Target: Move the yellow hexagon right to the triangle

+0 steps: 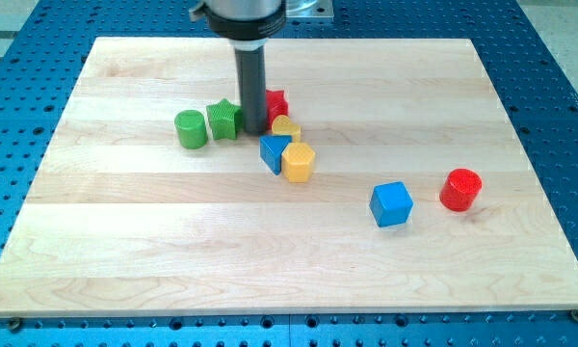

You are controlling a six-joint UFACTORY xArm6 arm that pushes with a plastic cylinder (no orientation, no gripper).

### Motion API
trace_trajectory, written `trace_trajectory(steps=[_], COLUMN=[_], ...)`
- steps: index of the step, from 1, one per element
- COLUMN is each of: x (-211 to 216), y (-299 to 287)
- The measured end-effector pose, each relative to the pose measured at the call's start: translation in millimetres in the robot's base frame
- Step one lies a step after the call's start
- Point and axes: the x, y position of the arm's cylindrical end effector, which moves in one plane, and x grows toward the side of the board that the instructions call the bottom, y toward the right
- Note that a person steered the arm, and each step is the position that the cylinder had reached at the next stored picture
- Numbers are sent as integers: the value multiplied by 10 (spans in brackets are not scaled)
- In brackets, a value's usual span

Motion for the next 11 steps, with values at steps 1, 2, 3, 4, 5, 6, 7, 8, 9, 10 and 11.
trace_trajectory(steps=[1, 2, 3, 4, 5, 6, 7, 8, 9, 10, 11], x=[350, 844, 791, 601, 409, 536, 437, 747, 697, 621, 840], y=[-8, 279, 418, 660, 1185, 1550, 1224, 1072, 1029, 665, 708])
